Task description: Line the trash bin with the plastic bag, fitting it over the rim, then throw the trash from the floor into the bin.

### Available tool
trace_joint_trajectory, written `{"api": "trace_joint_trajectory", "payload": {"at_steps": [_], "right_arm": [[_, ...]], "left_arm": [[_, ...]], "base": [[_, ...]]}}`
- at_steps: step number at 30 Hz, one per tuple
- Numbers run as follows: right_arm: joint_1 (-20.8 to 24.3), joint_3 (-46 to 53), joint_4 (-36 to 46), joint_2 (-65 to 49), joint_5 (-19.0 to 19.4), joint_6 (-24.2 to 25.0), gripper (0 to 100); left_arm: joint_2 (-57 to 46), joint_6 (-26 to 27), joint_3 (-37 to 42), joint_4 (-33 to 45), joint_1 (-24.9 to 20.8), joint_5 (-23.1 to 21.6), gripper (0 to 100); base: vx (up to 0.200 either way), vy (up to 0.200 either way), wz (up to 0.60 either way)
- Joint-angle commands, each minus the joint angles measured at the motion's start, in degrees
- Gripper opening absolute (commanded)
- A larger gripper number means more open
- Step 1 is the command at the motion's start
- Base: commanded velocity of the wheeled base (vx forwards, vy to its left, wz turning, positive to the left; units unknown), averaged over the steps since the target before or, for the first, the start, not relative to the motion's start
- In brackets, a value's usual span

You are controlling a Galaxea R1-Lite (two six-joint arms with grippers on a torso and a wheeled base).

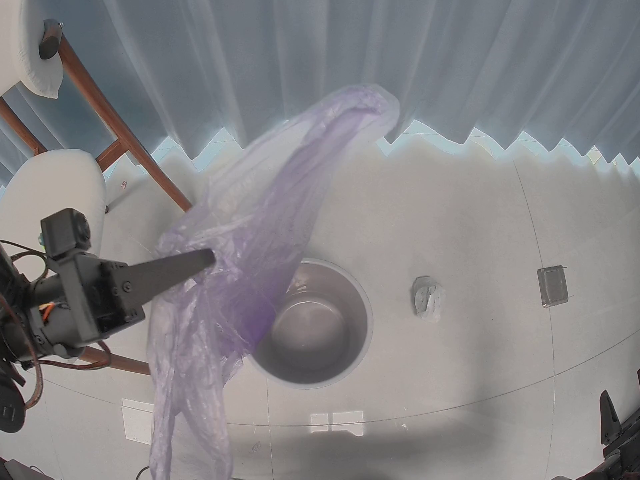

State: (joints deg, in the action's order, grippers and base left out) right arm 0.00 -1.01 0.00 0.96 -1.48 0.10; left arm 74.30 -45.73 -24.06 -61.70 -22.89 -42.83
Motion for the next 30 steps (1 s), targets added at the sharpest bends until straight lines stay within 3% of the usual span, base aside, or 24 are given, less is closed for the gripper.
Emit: {"api": "trace_joint_trajectory", "payload": {"at_steps": [1, 6, 12, 21, 30], "right_arm": [[0.00, 1.01, 0.00, -0.88, -0.02, -0.01, 100], [0.00, 1.01, 0.00, -0.88, -0.02, -0.01, 100], [0.00, 1.01, 0.00, -0.88, -0.02, -0.01, 100], [0.00, 1.01, 0.00, -0.88, -0.02, -0.01, 100], [0.00, 1.01, 0.00, -0.88, -0.02, -0.01, 100]], "left_arm": [[10.25, 3.36, 1.83, -2.55, 2.33, 0.02, 0], [15.52, 3.01, 5.96, -16.17, 1.71, 0.11, 0], [17.54, 2.57, 7.19, -24.88, 1.36, 0.20, 0], [10.86, -7.10, 6.75, -26.72, -1.89, 0.20, 0], [10.95, -8.77, 5.96, -26.81, -5.76, 2.31, 0]], "base": [[0.000, 0.000, 0.00], [0.000, 0.000, 0.00], [0.000, 0.000, 0.00], [0.000, 0.000, 0.00], [0.000, 0.000, 0.00]]}}
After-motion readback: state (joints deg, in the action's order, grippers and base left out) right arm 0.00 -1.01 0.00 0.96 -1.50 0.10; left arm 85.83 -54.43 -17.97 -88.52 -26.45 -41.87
